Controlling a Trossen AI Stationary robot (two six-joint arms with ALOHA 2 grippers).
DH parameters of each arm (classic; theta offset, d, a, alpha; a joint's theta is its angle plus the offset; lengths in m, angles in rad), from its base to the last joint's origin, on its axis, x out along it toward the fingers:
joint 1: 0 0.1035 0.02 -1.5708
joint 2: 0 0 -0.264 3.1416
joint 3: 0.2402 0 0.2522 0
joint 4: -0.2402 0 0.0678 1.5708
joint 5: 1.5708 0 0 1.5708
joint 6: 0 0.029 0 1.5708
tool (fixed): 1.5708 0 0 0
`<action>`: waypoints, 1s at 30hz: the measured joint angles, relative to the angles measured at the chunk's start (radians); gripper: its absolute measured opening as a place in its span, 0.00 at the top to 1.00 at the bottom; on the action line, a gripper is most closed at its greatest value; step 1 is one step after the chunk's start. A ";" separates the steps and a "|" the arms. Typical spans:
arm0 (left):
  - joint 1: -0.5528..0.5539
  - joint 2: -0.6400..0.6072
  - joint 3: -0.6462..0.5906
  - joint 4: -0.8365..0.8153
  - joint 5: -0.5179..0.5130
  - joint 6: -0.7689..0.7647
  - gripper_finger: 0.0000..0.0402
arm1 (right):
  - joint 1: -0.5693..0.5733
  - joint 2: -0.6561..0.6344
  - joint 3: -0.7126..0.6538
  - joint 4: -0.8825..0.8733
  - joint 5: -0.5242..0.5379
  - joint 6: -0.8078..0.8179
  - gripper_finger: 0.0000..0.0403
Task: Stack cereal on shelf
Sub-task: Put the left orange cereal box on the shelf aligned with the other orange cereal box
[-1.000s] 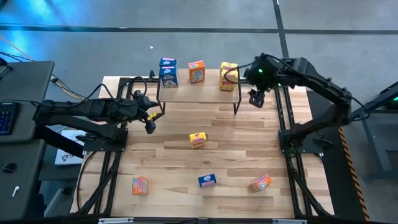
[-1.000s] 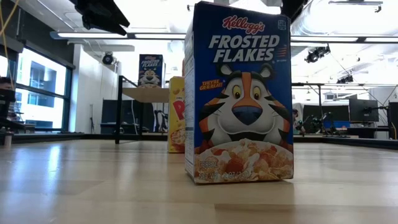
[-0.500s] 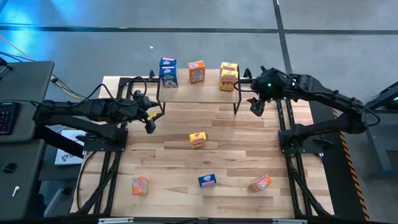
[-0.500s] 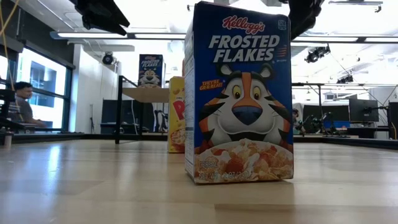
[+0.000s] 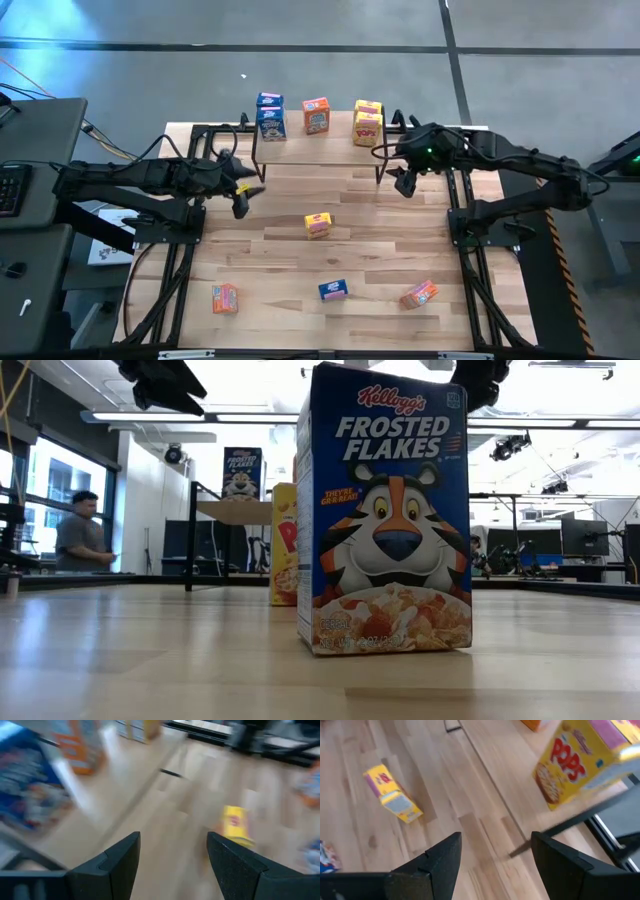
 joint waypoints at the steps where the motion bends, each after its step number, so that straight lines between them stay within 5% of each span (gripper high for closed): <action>1: 0.000 0.000 0.000 0.000 0.046 -0.015 0.45 | 0.009 0.000 0.000 0.009 0.000 0.000 0.42; 9: -0.008 0.000 0.000 0.042 0.389 -0.143 0.45 | 0.050 0.000 0.000 0.025 0.038 -0.004 0.42; 23: -0.107 0.000 0.020 0.076 0.398 -0.542 0.45 | 0.055 0.000 0.000 0.024 0.056 -0.008 0.42; 30: -0.186 0.009 0.131 0.019 0.302 -0.644 0.45 | 0.054 0.000 0.000 0.024 0.089 -0.034 0.42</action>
